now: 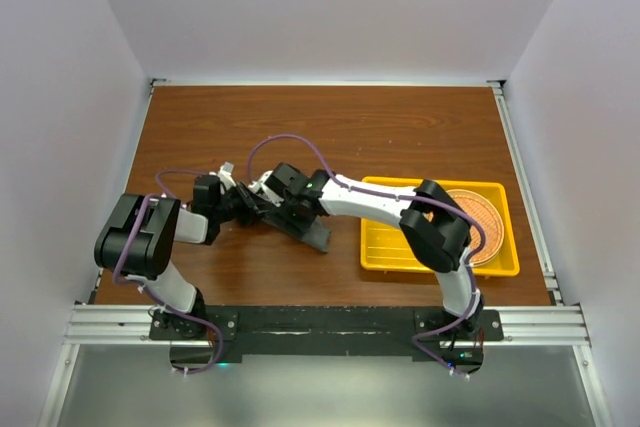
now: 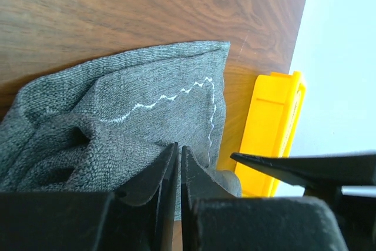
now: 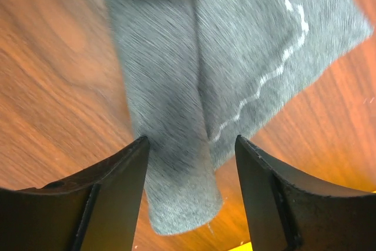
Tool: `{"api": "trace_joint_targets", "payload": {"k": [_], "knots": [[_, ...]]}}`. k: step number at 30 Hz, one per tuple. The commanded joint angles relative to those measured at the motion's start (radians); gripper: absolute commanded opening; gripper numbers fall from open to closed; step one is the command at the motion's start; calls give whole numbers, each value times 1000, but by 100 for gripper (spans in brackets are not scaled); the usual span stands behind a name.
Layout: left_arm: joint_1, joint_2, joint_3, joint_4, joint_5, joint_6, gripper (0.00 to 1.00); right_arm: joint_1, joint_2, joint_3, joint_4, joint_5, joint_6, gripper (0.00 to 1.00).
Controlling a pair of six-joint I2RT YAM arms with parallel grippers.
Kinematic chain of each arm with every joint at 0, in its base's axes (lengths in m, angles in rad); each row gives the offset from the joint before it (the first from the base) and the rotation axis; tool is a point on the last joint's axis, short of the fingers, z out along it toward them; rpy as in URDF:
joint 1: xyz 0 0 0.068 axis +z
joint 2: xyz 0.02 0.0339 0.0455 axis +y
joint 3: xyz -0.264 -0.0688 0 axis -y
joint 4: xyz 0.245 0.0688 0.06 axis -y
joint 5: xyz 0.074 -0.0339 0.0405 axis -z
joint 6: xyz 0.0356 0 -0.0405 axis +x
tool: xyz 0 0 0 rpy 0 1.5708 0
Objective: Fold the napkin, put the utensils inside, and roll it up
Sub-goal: Roll the napkin with the utensil
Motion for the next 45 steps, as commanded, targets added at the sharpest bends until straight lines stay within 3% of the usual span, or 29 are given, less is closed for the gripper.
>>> {"api": "trace_joint_targets", "payload": {"k": [1,7,13,14,15,18,20,22,27,31,33,37,45], "knots": [[8,9,-3,-254,-61,87,14,55,82,113,20,92,-81,66],[8,0,-6,-283,-45,69,14,88,163,197,17,78,-67,67],[9,-11,-11,-317,-32,62,14,90,189,121,84,193,-49,62],[9,-17,-9,-323,-32,62,15,90,186,111,92,208,-41,58],[9,-30,-3,-334,-32,62,15,90,185,93,106,199,-31,44],[11,-76,18,-378,-42,79,21,91,181,81,121,151,-23,18],[15,-113,57,-448,-61,102,27,88,194,94,106,111,-17,11],[35,-176,92,-496,-73,142,31,70,209,130,77,-23,-5,5],[116,-317,164,-648,-104,243,39,-8,247,160,57,-372,98,3],[159,-396,184,-746,-120,285,41,-134,263,88,161,-803,245,2],[159,-429,178,-750,-113,286,41,-168,299,73,188,-931,316,2],[161,-426,124,-611,-21,247,41,-191,358,76,167,-1025,348,3],[130,-337,29,-386,31,141,39,-235,399,6,225,-987,407,4]]}}
